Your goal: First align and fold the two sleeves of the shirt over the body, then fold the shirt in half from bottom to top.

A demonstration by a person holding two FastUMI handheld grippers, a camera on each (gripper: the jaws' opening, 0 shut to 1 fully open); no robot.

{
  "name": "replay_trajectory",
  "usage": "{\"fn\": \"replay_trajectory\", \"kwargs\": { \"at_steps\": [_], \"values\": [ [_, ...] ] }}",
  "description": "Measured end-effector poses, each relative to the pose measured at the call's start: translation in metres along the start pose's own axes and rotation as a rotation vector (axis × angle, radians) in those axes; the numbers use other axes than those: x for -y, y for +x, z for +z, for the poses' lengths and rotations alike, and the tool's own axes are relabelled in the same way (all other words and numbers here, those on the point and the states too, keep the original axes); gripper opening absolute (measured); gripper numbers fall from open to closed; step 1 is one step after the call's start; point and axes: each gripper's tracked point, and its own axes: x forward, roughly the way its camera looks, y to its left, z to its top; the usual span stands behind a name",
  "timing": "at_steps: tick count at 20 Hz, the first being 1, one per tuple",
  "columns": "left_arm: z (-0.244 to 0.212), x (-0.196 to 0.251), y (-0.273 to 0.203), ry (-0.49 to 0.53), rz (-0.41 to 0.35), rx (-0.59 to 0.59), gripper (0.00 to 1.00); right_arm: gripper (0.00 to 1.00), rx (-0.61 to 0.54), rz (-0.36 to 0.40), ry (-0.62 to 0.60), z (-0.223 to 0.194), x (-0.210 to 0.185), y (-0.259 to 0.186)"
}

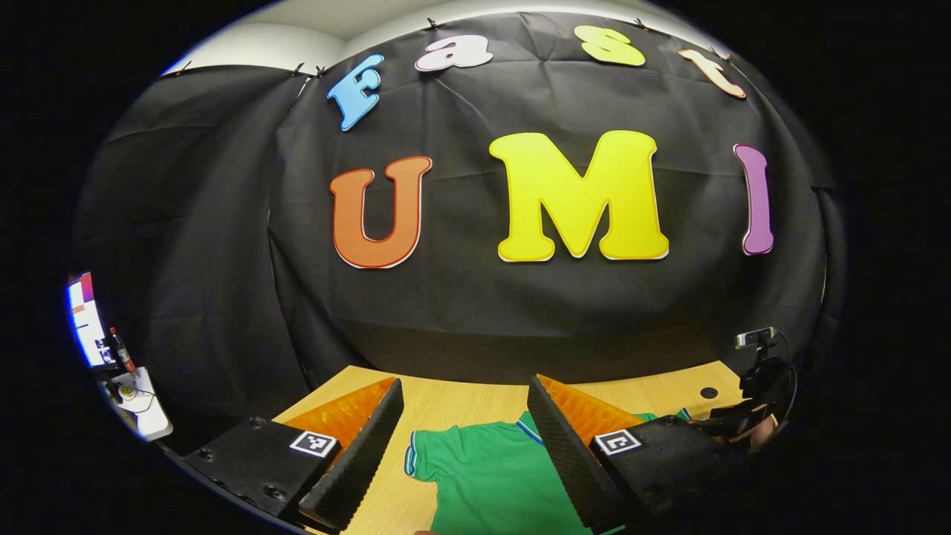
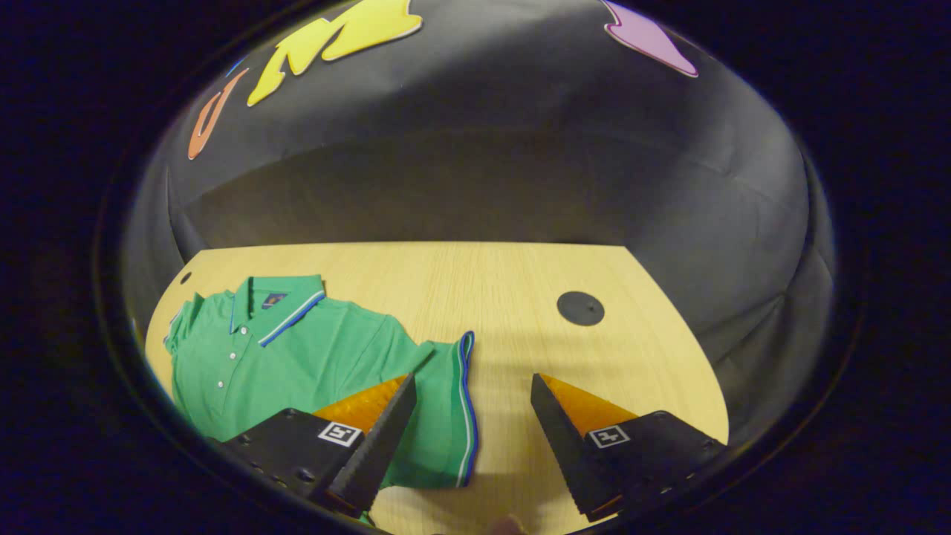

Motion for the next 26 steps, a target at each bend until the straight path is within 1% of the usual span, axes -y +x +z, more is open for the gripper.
{"fn": "replay_trajectory", "kwargs": {
  "at_steps": [2, 3, 4, 7, 8, 10, 12, 14, 19, 22, 26],
  "values": [
    [0.0, 0.004, 0.001, 0.006, -0.002, -0.005, 1.0, 0.89, -0.03, 0.006, 0.024, -0.009, 0.001, 0.005],
    [0.0, 0.003, 0.002, 0.01, 0.002, -0.004, 1.0, 0.8, -0.052, 0.012, 0.03, -0.013, 0.001, 0.005],
    [0.001, 0.004, 0.002, 0.011, 0.002, -0.002, 1.0, 0.74, -0.039, 0.011, 0.034, -0.011, 0.001, 0.008],
    [-0.001, 0.007, 0.002, 0.011, -0.002, -0.011, 1.0, 0.37, -0.059, 0.03, 0.047, -0.013, -0.001, 0.003],
    [-0.002, 0.008, 0.001, 0.012, -0.003, -0.015, 1.0, 0.39, -0.05, 0.055, 0.065, -0.012, -0.003, 0.004],
    [-0.002, 0.01, -0.001, 0.013, -0.009, -0.019, 1.0, 0.03, -0.065, 0.057, 0.121, -0.014, -0.002, 0.004],
    [-0.003, 0.01, -0.003, 0.019, -0.01, -0.021, 1.0, 0.02, -0.072, 0.063, 0.165, -0.013, -0.004, 0.003],
    [-0.004, 0.008, -0.005, 0.022, -0.011, -0.029, 1.0, 0.0, -0.079, 0.05, 0.158, -0.013, -0.003, 0.002],
    [-0.011, -0.005, -0.004, 0.008, 0.002, -0.044, 1.0, 0.0, -0.007, 0.057, 0.187, 0.026, -0.016, -0.031],
    [-0.014, -0.016, -0.003, 0.001, 0.005, -0.054, 1.0, 0.0, 0.005, 0.065, 0.204, 0.045, -0.04, -0.051],
    [-0.025, -0.03, -0.007, -0.03, 0.007, -0.083, 1.0, 0.0, -0.007, 0.098, 0.187, 0.056, -0.099, -0.065]
  ]
}}
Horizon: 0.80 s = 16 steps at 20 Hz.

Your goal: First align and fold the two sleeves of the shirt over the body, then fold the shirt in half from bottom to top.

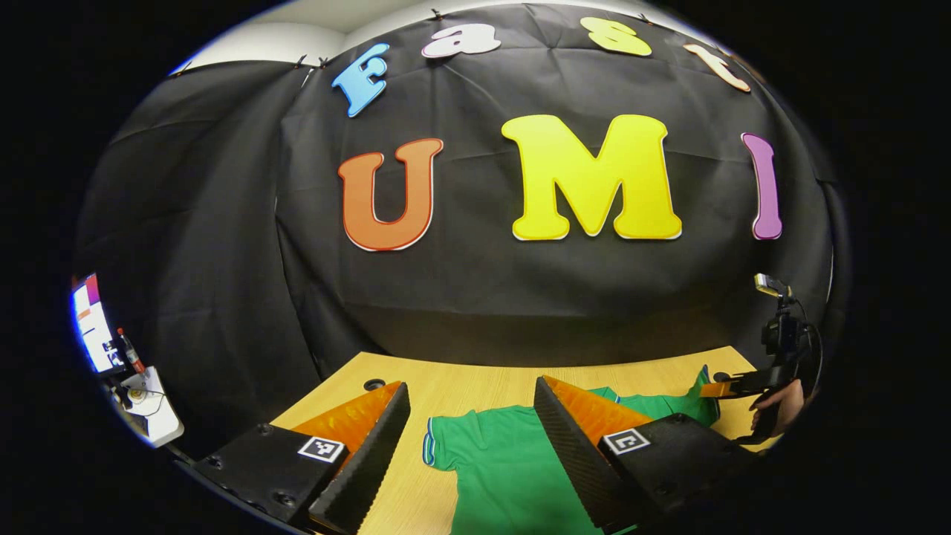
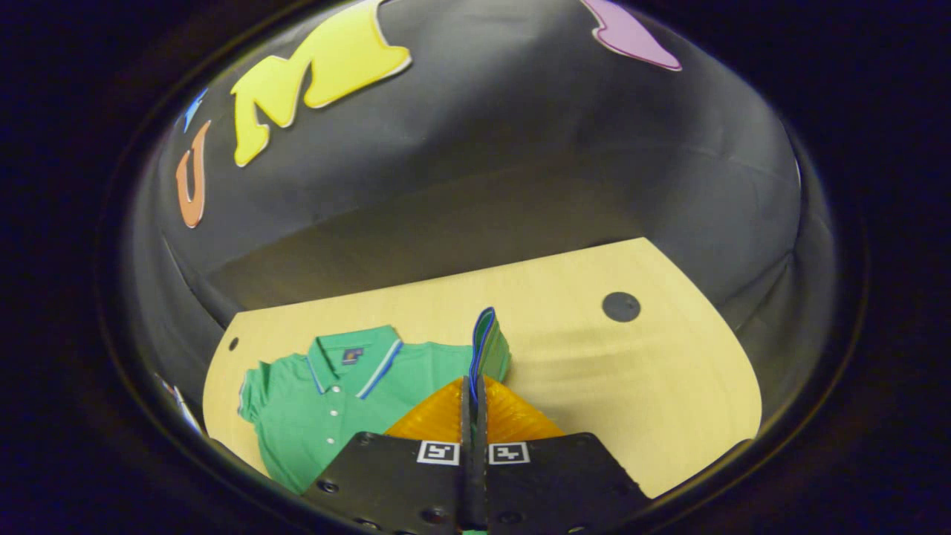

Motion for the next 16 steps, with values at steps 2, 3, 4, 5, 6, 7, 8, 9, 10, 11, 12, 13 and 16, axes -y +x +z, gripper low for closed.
{"fn": "replay_trajectory", "kwargs": {
  "at_steps": [2, 3, 4, 5, 6, 7, 8, 9, 10, 11, 12, 13, 16],
  "values": [
    [-0.004, -0.012, -0.003, -0.008, 0.009, -0.003, 1.0, 0.0, -0.016, 0.009, -0.018, -0.005, -0.029, 0.003],
    [-0.006, -0.018, -0.004, -0.01, 0.016, -0.005, 1.0, 0.0, -0.026, 0.012, -0.025, -0.008, -0.042, 0.007],
    [-0.007, -0.025, -0.007, -0.009, 0.024, -0.007, 1.0, 0.0, -0.036, 0.018, -0.032, -0.013, -0.054, 0.009],
    [-0.009, -0.034, -0.009, -0.009, 0.033, -0.011, 1.0, 0.0, -0.048, 0.024, -0.04, -0.017, -0.067, 0.011],
    [-0.011, -0.042, -0.01, -0.011, 0.044, -0.013, 1.0, 0.0, -0.056, 0.031, -0.05, -0.021, -0.078, 0.015],
    [-0.013, -0.049, -0.012, -0.014, 0.054, -0.016, 1.0, 0.0, -0.065, 0.038, -0.062, -0.025, -0.088, 0.017],
    [-0.015, -0.056, -0.013, -0.018, 0.065, -0.02, 1.0, 0.0, -0.068, 0.047, -0.071, -0.029, -0.099, 0.018],
    [-0.018, -0.063, -0.014, -0.02, 0.072, -0.026, 1.0, 0.0, -0.074, 0.067, -0.073, -0.03, -0.11, 0.02],
    [-0.02, -0.068, -0.013, -0.022, 0.075, -0.029, 1.0, 0.05, -0.083, 0.072, -0.077, -0.035, -0.119, 0.017],
    [-0.021, -0.07, -0.012, -0.023, 0.074, -0.033, 1.0, 0.17, -0.078, 0.091, -0.082, -0.036, -0.129, 0.018],
    [-0.021, -0.072, -0.012, -0.023, 0.072, -0.031, 1.0, 0.29, -0.066, 0.106, -0.083, -0.033, -0.137, 0.01],
    [-0.02, -0.075, -0.011, -0.024, 0.067, -0.028, 1.0, 0.4, -0.054, 0.128, -0.085, -0.03, -0.145, 0.004],
    [-0.023, -0.071, -0.003, -0.041, 0.036, -0.021, 1.0, 0.75, 0.01, 0.112, -0.12, -0.017, -0.144, -0.024]
  ]
}}
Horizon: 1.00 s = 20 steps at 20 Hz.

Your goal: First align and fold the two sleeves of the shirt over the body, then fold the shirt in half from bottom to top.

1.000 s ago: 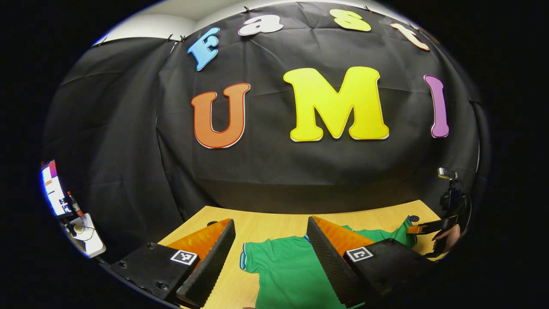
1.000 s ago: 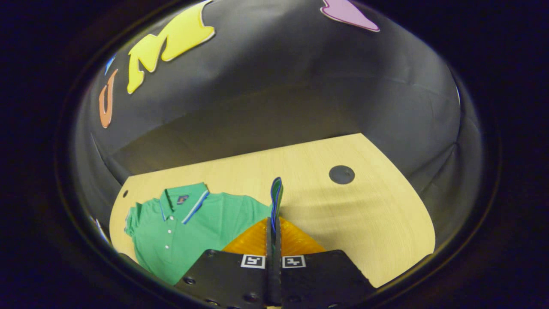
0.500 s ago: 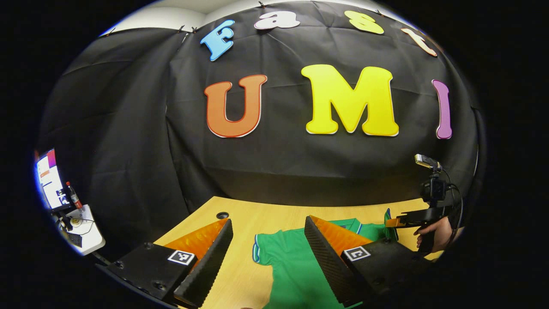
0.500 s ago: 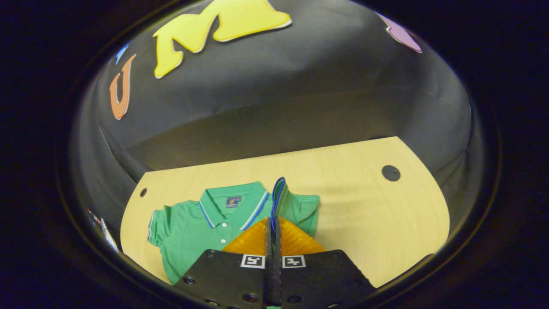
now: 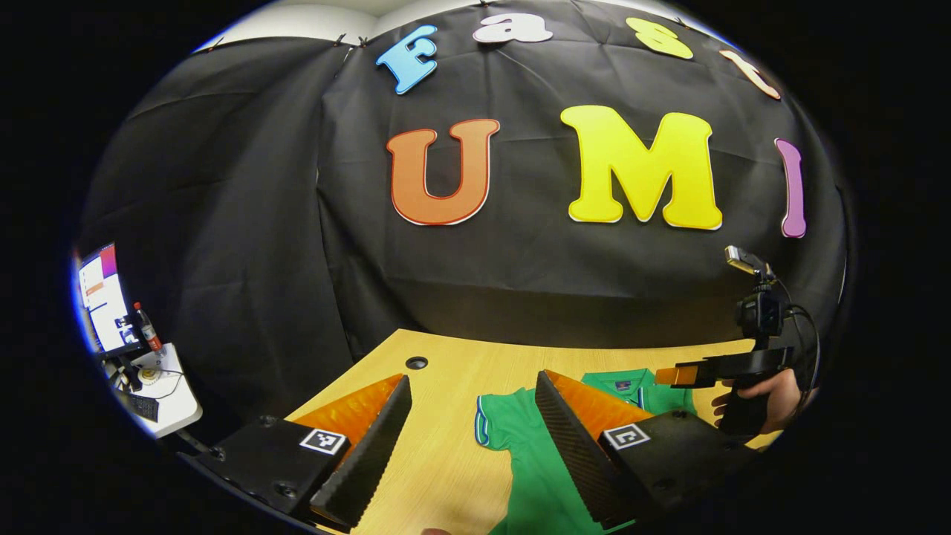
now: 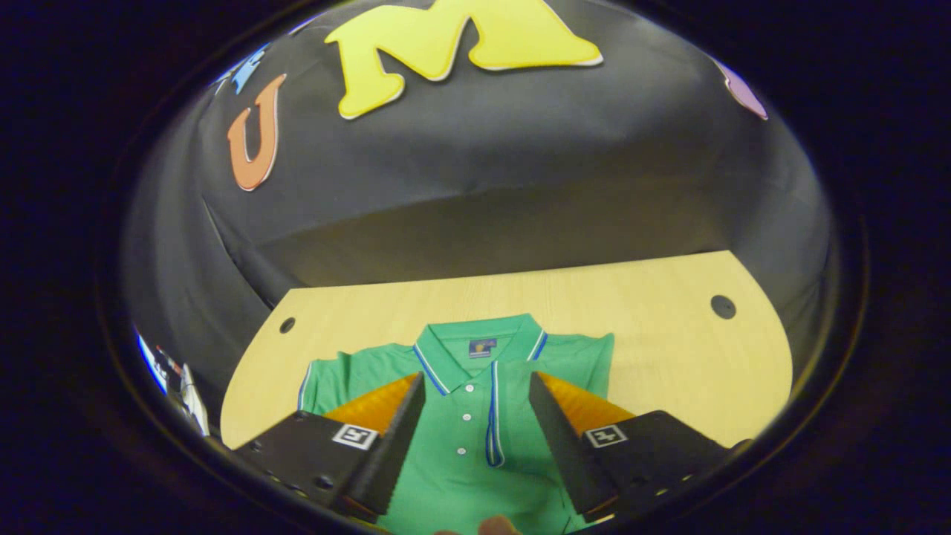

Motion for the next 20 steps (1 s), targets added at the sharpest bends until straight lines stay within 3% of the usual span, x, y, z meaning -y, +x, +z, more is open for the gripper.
{"fn": "replay_trajectory", "kwargs": {
  "at_steps": [1, 2, 7, 12, 15, 19, 20],
  "values": [
    [-0.003, 0.002, 0.004, -0.003, -0.017, -0.003, 1.0, 0.87, 0.019, -0.008, -0.021, 0.005, 0.001, -0.012],
    [-0.008, 0.005, 0.009, -0.009, -0.041, -0.006, 1.0, 0.89, 0.036, -0.011, -0.048, 0.007, 0.002, -0.024],
    [-0.052, 0.012, 0.039, -0.063, -0.128, -0.117, 1.0, 0.94, 0.134, -0.026, -0.131, 0.028, 0.013, -0.103],
    [-0.103, 0.007, 0.09, -0.037, -0.178, -0.24, 1.0, 0.92, 0.18, -0.034, -0.1, 0.021, 0.023, -0.179],
    [-0.14, 0.005, 0.119, -0.046, -0.195, -0.324, 1.0, 0.95, 0.18, -0.064, -0.09, 0.01, 0.035, -0.204],
    [-0.167, 0.004, 0.149, -0.035, -0.202, -0.381, 1.0, 0.92, 0.175, -0.117, -0.093, 0.003, 0.059, -0.221],
    [-0.173, 0.004, 0.156, -0.044, -0.199, -0.393, 1.0, 0.95, 0.173, -0.132, -0.092, 0.001, 0.065, -0.224]
  ]
}}
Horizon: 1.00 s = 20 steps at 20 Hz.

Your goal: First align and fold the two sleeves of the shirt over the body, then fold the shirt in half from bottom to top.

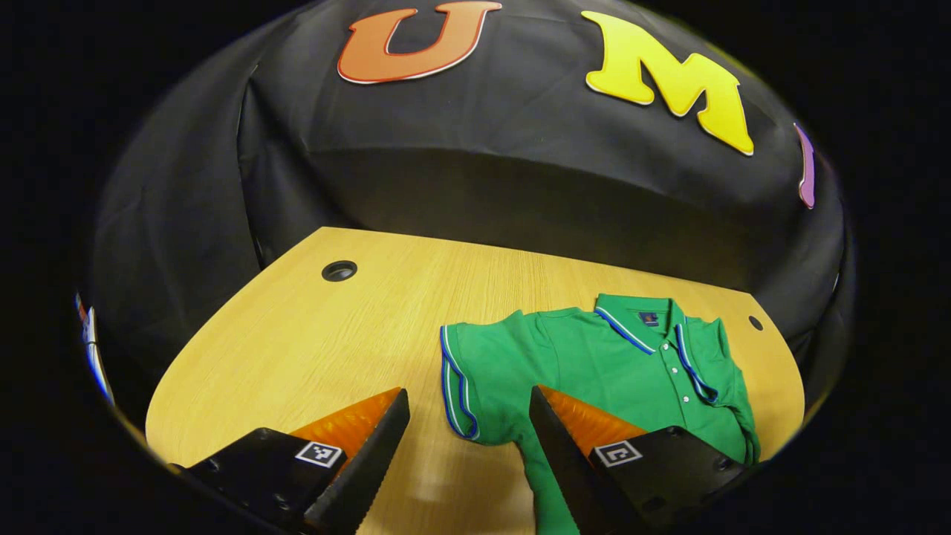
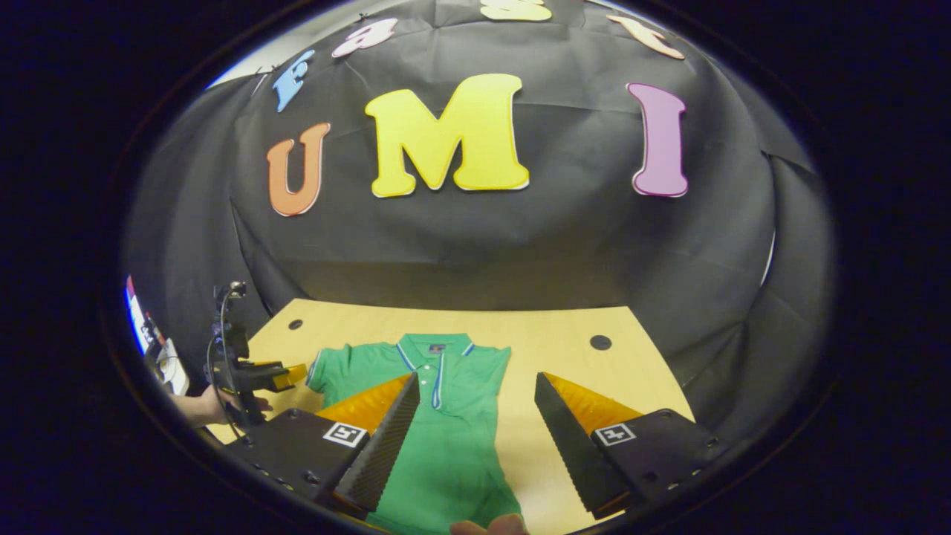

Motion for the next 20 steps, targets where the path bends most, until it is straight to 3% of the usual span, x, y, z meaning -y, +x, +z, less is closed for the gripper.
{"fn": "replay_trajectory", "kwargs": {
  "at_steps": [3, 9, 14, 15, 16, 17, 19, 20],
  "values": [
    [-0.012, -0.005, 0.022, -0.038, 0.007, -0.05, 1.0, 0.95, -0.008, -0.031, 0.014, -0.002, 0.014, -0.005],
    [-0.033, -0.013, 0.041, -0.011, 0.022, -0.137, 1.0, 0.95, -0.027, -0.073, 0.05, -0.012, 0.033, -0.01],
    [-0.035, -0.022, 0.044, 0.031, 0.093, -0.152, 0.77, 0.95, -0.034, -0.074, 0.079, -0.017, 0.035, -0.008],
    [-0.033, -0.02, 0.047, 0.025, 0.098, -0.147, 0.88, 0.95, -0.037, -0.071, 0.08, -0.018, 0.036, -0.008],
    [-0.032, -0.016, 0.047, 0.024, 0.093, -0.148, 0.54, 0.95, -0.036, -0.07, 0.078, -0.019, 0.038, -0.007],
    [-0.032, -0.011, 0.045, 0.032, 0.082, -0.151, 0.35, 0.95, -0.032, -0.071, 0.072, -0.018, 0.04, -0.005],
    [-0.03, -0.003, 0.046, 0.046, 0.045, -0.151, 0.15, 0.96, -0.022, -0.08, 0.061, -0.017, 0.045, -0.006],
    [-0.028, 0.001, 0.047, 0.056, 0.03, -0.154, 0.11, 0.97, -0.02, -0.083, 0.062, -0.016, 0.049, -0.009]
  ]
}}
